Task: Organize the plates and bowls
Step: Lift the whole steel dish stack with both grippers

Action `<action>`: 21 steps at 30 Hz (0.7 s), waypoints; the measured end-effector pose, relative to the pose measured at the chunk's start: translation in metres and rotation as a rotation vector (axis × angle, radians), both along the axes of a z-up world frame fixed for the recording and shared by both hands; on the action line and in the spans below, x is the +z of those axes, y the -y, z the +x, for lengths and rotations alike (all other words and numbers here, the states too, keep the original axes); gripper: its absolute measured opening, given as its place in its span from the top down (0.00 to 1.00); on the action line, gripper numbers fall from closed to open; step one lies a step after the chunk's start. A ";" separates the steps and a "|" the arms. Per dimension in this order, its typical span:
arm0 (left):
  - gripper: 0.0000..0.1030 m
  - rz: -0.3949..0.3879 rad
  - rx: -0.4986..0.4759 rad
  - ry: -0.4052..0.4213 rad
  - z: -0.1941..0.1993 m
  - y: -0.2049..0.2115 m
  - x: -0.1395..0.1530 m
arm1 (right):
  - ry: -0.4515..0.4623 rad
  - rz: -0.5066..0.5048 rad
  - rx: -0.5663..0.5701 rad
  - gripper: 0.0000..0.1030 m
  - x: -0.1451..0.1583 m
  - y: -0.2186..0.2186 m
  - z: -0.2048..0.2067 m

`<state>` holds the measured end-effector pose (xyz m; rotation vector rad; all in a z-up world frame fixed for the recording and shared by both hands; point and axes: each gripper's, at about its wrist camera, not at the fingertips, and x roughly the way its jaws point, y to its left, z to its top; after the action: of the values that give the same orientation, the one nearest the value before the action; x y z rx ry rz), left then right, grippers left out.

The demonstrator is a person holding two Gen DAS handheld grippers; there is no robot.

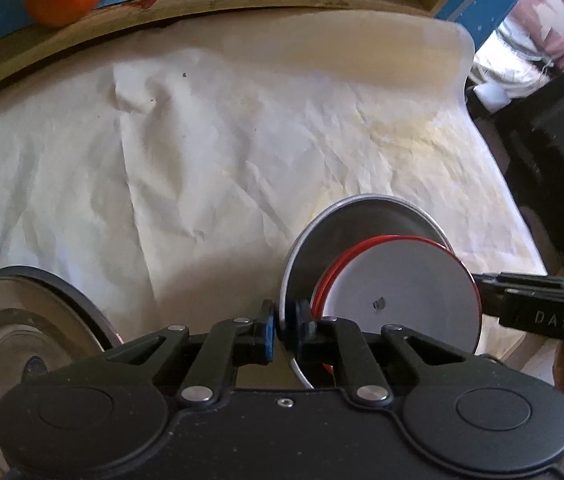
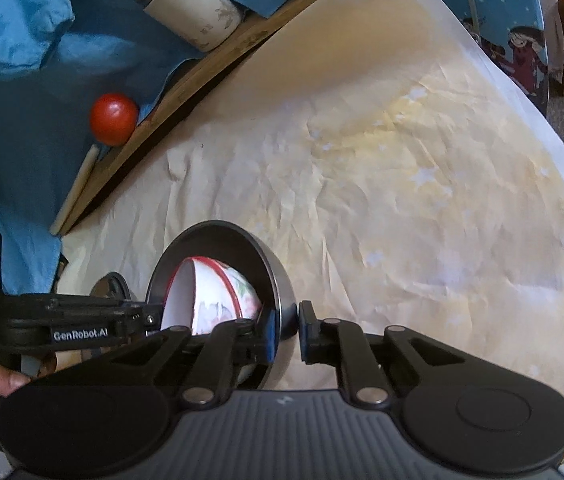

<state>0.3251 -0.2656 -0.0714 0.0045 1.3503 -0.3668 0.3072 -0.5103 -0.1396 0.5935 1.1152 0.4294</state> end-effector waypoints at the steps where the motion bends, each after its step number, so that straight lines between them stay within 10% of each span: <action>1: 0.89 0.017 -0.006 -0.006 0.000 0.003 0.001 | -0.003 0.012 -0.007 0.87 -0.002 0.001 0.000; 21: 0.90 0.078 -0.019 0.011 0.000 0.017 0.009 | -0.038 0.061 -0.047 0.88 -0.014 0.008 0.000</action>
<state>0.3256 -0.2824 -0.0625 0.0843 1.3543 -0.3297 0.3069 -0.5187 -0.1540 0.6828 1.1249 0.4139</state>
